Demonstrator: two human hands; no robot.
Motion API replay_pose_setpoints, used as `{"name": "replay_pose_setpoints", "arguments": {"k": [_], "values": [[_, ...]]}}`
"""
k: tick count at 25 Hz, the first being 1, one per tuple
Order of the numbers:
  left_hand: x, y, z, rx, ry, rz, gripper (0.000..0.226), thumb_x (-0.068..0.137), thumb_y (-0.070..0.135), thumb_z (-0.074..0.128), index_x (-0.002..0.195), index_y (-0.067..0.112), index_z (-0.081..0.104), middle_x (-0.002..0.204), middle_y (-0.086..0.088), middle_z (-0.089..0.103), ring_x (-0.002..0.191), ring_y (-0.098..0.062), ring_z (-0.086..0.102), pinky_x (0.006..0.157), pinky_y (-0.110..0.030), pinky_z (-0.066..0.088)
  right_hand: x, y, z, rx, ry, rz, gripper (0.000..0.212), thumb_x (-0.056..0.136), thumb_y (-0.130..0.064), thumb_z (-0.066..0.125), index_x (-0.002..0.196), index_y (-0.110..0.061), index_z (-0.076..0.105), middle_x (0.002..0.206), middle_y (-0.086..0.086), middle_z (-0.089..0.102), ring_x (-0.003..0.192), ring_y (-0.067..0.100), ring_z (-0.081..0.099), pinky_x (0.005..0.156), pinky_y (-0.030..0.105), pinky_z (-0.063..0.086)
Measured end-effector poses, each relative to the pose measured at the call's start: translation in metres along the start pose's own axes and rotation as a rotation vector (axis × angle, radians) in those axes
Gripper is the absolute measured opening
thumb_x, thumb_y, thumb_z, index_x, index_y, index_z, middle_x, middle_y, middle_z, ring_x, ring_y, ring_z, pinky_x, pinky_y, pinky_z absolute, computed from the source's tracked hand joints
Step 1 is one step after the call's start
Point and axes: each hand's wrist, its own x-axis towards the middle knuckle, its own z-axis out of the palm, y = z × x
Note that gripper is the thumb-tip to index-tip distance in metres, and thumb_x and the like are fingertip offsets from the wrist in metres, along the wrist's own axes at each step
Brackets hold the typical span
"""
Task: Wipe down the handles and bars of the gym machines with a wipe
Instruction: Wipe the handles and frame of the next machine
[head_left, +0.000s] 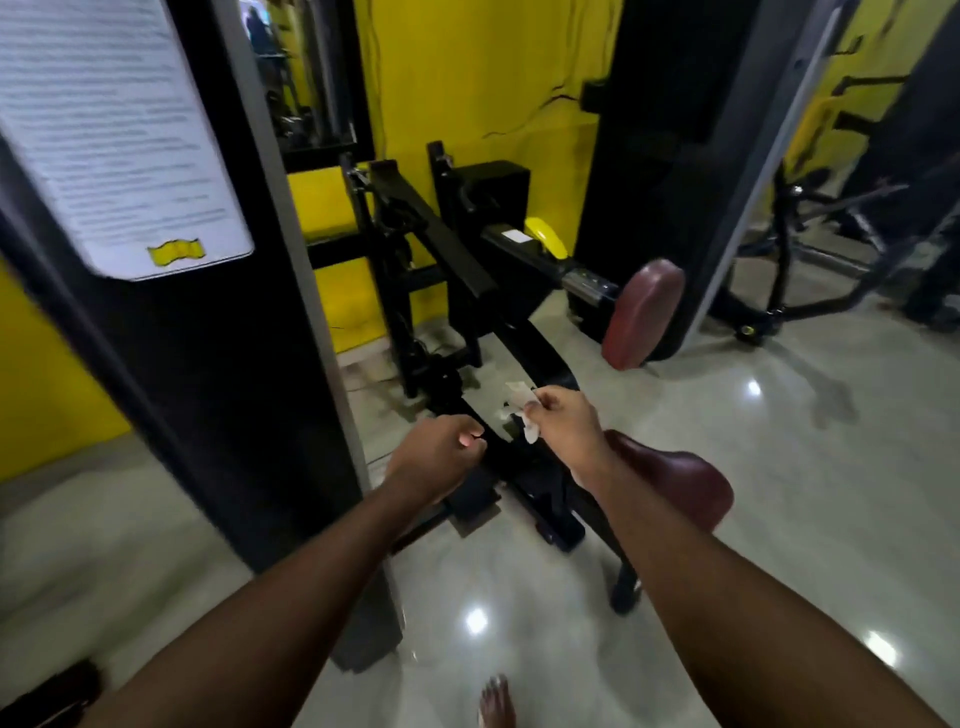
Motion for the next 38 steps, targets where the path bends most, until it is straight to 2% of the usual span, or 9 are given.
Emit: {"name": "replay_pose_setpoints", "arguments": {"k": [6,10,14,18,21,25,30,35,38], "values": [[0.152,-0.020,0.009,-0.017,0.098,-0.178,0.028,0.089,0.036,0.058,0.111,0.026,0.070,0.108,0.005,0.072,0.099,-0.016,0.066,0.084,-0.035,0.054,0.173,-0.017,0.024,0.069,-0.112,-0.079,0.023,0.091,-0.027,0.064,0.069,-0.021,0.064,0.067,-0.001,0.064,0.065,0.014,0.059,0.061,0.030,0.043],[0.232,-0.048,-0.010,-0.006,0.206,-0.317,0.026,0.089,0.040,0.053,0.106,0.031,0.070,0.104,0.009,0.071,0.096,-0.015,0.065,0.080,-0.033,0.054,0.272,-0.031,0.050,0.073,-0.175,-0.102,0.011,0.091,-0.022,0.063,0.082,-0.020,0.069,0.074,-0.004,0.066,0.071,0.014,0.062,0.063,0.029,0.045],[0.309,-0.078,-0.031,0.050,0.265,-0.336,0.026,0.094,0.038,0.053,0.113,0.030,0.067,0.108,0.006,0.070,0.097,-0.014,0.063,0.082,-0.035,0.053,0.367,-0.044,0.086,0.057,-0.224,-0.101,0.011,0.093,-0.022,0.059,0.091,-0.019,0.070,0.084,-0.001,0.069,0.079,0.015,0.063,0.066,0.029,0.048],[0.394,-0.107,-0.065,0.133,0.310,-0.347,0.029,0.096,0.037,0.054,0.119,0.025,0.065,0.111,0.005,0.069,0.098,-0.012,0.062,0.081,-0.031,0.051,0.461,-0.060,0.124,0.133,-0.279,-0.172,0.016,0.094,-0.020,0.059,0.100,-0.013,0.072,0.086,0.006,0.071,0.074,0.017,0.064,0.060,0.026,0.049],[0.449,-0.119,-0.090,0.190,0.290,-0.323,0.032,0.097,0.034,0.054,0.124,0.021,0.064,0.118,0.001,0.068,0.105,-0.017,0.061,0.088,-0.035,0.051,0.522,-0.070,0.148,0.140,-0.254,-0.179,0.016,0.093,-0.022,0.059,0.097,-0.012,0.071,0.086,0.005,0.070,0.082,0.024,0.065,0.072,0.040,0.051],[0.506,-0.139,-0.113,0.277,0.258,-0.270,0.034,0.097,0.032,0.053,0.128,0.020,0.061,0.129,0.002,0.063,0.120,-0.019,0.055,0.096,-0.036,0.046,0.569,-0.080,0.174,0.155,-0.220,-0.183,0.014,0.091,-0.019,0.058,0.093,-0.014,0.071,0.084,0.004,0.070,0.082,0.024,0.064,0.073,0.042,0.051],[0.578,-0.180,-0.127,0.403,0.159,-0.220,0.037,0.099,0.034,0.049,0.133,0.022,0.056,0.133,0.000,0.058,0.123,-0.024,0.049,0.099,-0.040,0.044,0.618,-0.078,0.205,0.136,-0.166,-0.236,0.015,0.090,-0.018,0.056,0.093,-0.014,0.071,0.085,0.005,0.068,0.081,0.024,0.061,0.071,0.043,0.051],[0.666,-0.237,-0.142,0.565,0.061,-0.064,0.044,0.100,0.037,0.043,0.142,0.025,0.044,0.144,0.000,0.050,0.132,-0.023,0.041,0.102,-0.044,0.041,0.671,-0.073,0.247,0.055,-0.109,-0.328,0.024,0.095,-0.015,0.051,0.110,-0.015,0.069,0.103,0.007,0.062,0.096,0.021,0.056,0.079,0.032,0.045],[0.729,-0.287,-0.151,0.671,-0.028,0.058,0.052,0.103,0.040,0.035,0.152,0.025,0.028,0.157,-0.001,0.030,0.144,-0.023,0.025,0.110,-0.043,0.031,0.709,-0.073,0.294,-0.071,-0.051,-0.357,0.029,0.098,-0.016,0.049,0.121,-0.013,0.066,0.111,0.010,0.059,0.101,0.026,0.055,0.087,0.039,0.048]]}}
